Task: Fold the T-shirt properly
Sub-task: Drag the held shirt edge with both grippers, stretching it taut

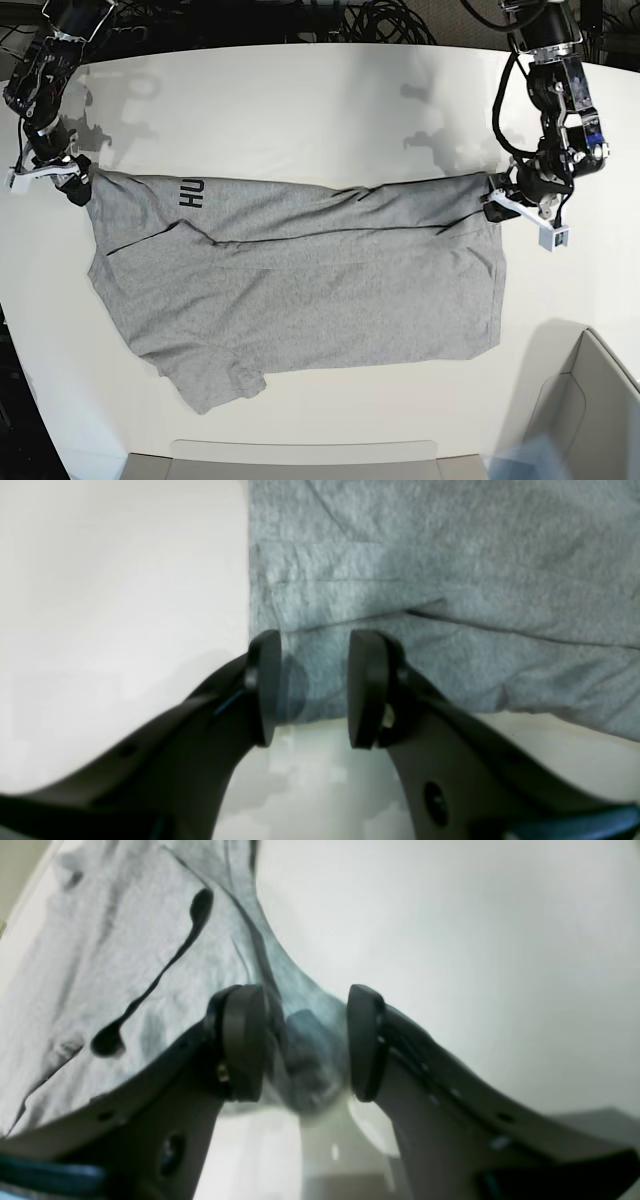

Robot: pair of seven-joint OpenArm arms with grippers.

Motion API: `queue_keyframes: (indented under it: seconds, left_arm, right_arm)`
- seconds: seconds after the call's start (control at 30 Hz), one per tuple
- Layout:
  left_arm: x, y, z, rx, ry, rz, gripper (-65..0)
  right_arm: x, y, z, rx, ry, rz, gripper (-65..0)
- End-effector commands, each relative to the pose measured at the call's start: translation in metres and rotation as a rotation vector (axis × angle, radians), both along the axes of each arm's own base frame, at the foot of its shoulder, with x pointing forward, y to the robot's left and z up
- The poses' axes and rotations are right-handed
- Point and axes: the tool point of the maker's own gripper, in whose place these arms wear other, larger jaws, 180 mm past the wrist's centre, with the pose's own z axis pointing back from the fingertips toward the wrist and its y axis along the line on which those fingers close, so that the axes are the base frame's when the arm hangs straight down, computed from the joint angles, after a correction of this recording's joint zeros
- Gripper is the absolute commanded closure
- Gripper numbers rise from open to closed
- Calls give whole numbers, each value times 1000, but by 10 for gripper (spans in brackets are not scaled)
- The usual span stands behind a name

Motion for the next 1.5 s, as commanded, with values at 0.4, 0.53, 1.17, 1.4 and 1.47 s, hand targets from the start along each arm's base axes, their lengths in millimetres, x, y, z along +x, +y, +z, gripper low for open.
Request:
queue_keyframes:
  seconds: [0.4,0.53,1.17,1.4,1.47]
  left_arm:
    - [-14,32,9,-30,-56,30,-234]
    - [-41,54,-15,-115,-1,36,-261]
    - [-40,37,-33,-173,36,-53,-265]
    - [-25,29,-25,-192,-3,-60,-266]
    - [-22,23,-24,-204,-3,-73,-266]
  right_arm:
    - [6,8,-4,-24,14,59,-269]
    - [6,8,-3,-27,13,60,-269]
    - [3,18,-9,-29,37,95,-269]
    - [3,18,-9,-29,37,95,-269]
    - [3,18,-9,-29,37,95,-269]
